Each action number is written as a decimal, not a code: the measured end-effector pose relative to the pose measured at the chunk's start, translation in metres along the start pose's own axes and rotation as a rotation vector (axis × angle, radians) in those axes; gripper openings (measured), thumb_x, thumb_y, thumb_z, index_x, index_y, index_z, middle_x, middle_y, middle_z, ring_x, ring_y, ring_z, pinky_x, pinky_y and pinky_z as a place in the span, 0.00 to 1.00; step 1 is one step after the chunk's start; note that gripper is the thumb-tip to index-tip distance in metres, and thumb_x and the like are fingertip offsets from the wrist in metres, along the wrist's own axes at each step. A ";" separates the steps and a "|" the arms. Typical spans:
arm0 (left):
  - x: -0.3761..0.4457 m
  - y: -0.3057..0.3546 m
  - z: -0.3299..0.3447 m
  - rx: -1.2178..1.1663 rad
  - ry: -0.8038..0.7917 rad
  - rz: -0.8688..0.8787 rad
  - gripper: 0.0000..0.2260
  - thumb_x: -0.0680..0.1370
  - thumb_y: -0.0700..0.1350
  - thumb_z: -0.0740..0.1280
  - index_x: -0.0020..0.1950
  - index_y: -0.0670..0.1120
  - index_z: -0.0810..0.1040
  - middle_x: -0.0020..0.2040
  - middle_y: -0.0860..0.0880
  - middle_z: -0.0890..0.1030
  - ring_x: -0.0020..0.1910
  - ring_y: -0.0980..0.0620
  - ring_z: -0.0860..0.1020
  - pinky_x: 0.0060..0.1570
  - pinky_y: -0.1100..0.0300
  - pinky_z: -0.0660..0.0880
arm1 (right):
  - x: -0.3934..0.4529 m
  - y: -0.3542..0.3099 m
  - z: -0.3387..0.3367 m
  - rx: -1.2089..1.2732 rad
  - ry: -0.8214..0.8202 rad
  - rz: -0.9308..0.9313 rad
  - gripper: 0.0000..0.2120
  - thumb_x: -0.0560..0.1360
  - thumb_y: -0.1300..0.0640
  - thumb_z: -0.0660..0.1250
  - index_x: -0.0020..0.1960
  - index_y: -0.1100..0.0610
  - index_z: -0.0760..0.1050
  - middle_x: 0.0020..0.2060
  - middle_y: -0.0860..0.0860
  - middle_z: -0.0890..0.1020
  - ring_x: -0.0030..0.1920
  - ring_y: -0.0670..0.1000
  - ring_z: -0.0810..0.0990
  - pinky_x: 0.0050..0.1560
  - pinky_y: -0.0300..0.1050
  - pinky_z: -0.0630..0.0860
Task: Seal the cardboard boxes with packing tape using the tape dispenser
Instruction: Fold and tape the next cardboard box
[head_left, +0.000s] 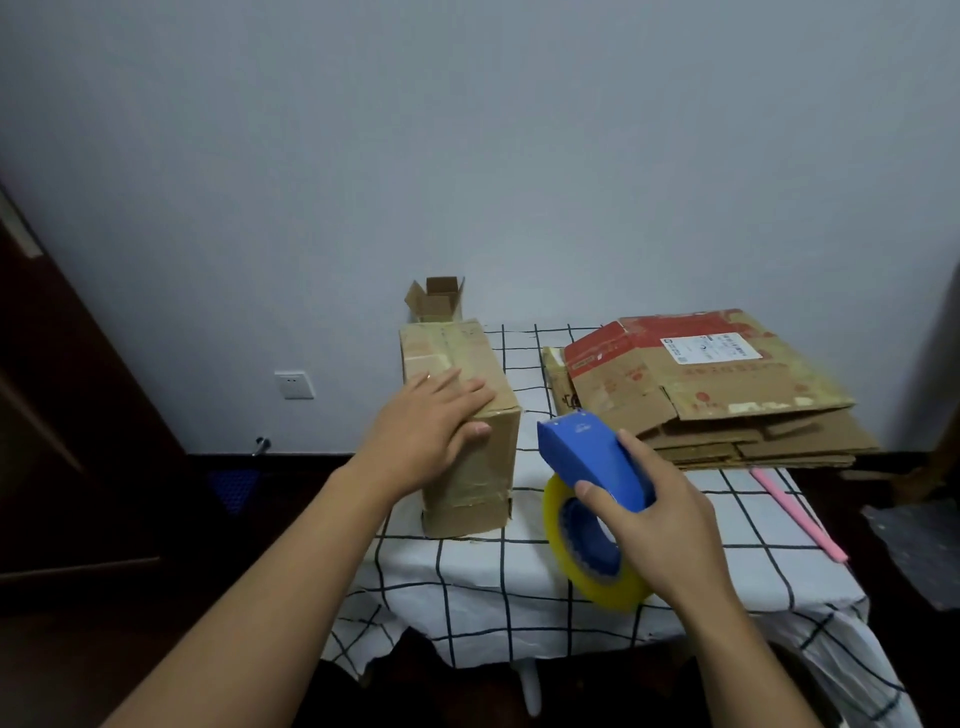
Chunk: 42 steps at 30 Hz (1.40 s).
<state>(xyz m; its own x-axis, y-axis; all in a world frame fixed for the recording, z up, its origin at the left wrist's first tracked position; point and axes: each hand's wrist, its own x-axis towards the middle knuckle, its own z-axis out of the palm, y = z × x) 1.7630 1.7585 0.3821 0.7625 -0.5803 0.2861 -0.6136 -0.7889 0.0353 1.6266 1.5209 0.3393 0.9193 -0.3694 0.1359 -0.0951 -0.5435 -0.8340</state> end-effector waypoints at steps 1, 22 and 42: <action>-0.002 -0.002 0.001 -0.003 -0.004 -0.011 0.23 0.82 0.60 0.54 0.77 0.58 0.63 0.77 0.56 0.63 0.78 0.49 0.57 0.75 0.51 0.52 | 0.002 0.002 0.001 -0.026 0.010 -0.005 0.36 0.70 0.35 0.71 0.75 0.37 0.65 0.58 0.40 0.74 0.58 0.47 0.74 0.55 0.51 0.75; -0.006 -0.007 0.009 -0.079 -0.059 -0.202 0.27 0.78 0.67 0.55 0.76 0.67 0.54 0.79 0.59 0.57 0.78 0.52 0.53 0.67 0.43 0.67 | 0.033 0.011 0.022 -0.621 -0.032 0.022 0.26 0.70 0.27 0.60 0.53 0.48 0.65 0.38 0.43 0.72 0.38 0.49 0.74 0.41 0.48 0.71; -0.007 -0.002 0.004 -0.084 -0.098 -0.205 0.26 0.80 0.66 0.55 0.77 0.66 0.55 0.79 0.58 0.56 0.79 0.51 0.51 0.72 0.44 0.59 | 0.055 -0.018 -0.041 0.074 -0.078 -0.054 0.26 0.58 0.31 0.73 0.52 0.38 0.72 0.47 0.43 0.79 0.44 0.47 0.80 0.38 0.45 0.74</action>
<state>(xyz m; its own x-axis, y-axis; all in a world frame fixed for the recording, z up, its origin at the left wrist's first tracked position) 1.7600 1.7634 0.3758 0.8868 -0.4297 0.1702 -0.4554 -0.8751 0.1638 1.6627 1.4794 0.3837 0.9495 -0.2798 0.1420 -0.0188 -0.5026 -0.8643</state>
